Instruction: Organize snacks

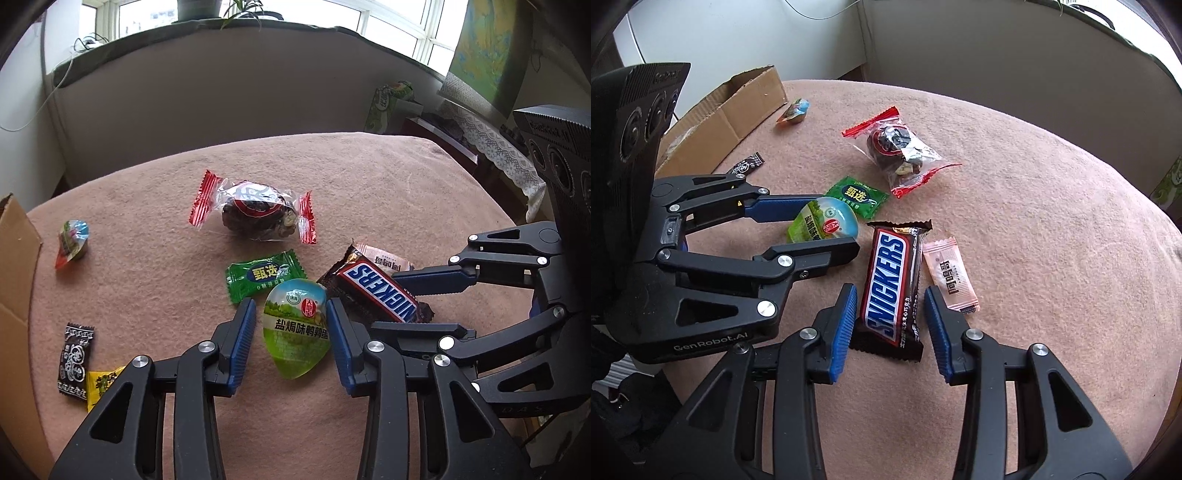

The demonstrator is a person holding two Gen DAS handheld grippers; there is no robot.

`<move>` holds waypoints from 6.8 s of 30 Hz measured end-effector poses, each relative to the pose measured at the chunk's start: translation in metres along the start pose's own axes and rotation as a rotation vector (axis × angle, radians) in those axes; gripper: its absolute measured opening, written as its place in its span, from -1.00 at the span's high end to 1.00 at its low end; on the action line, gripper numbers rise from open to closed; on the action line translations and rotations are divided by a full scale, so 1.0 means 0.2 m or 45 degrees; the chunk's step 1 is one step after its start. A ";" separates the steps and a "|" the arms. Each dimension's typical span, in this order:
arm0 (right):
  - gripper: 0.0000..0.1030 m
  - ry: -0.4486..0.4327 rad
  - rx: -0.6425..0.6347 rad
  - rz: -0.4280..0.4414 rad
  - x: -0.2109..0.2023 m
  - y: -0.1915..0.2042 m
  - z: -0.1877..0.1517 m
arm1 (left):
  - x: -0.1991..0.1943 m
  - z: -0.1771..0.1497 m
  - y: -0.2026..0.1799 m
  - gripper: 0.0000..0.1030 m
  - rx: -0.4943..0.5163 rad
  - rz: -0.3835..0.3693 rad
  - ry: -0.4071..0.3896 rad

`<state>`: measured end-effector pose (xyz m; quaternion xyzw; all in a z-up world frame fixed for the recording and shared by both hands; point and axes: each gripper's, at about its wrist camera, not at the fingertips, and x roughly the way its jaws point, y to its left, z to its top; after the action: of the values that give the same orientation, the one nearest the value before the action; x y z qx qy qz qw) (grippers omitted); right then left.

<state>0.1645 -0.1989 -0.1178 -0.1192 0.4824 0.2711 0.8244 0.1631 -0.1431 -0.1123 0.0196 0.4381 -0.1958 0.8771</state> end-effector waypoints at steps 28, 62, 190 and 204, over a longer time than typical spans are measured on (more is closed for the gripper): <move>0.43 -0.049 0.031 -0.048 -0.02 0.02 -0.01 | -0.01 -0.06 -0.01 0.33 0.037 0.128 -0.008; 0.43 -0.286 -0.093 0.029 -0.29 0.36 0.33 | -0.70 -0.18 0.47 0.52 -0.381 0.153 -0.344; -0.14 -0.137 0.100 -0.030 -0.01 -0.30 0.02 | -0.01 0.07 0.01 0.29 0.105 -0.016 0.076; -0.14 -0.126 0.039 -0.075 0.03 -0.25 0.05 | 0.06 0.08 -0.04 0.13 0.151 0.097 0.062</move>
<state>0.2019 -0.2329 -0.1218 -0.1070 0.4415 0.2448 0.8566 0.1793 -0.1573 -0.1095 0.0931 0.4458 -0.1873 0.8703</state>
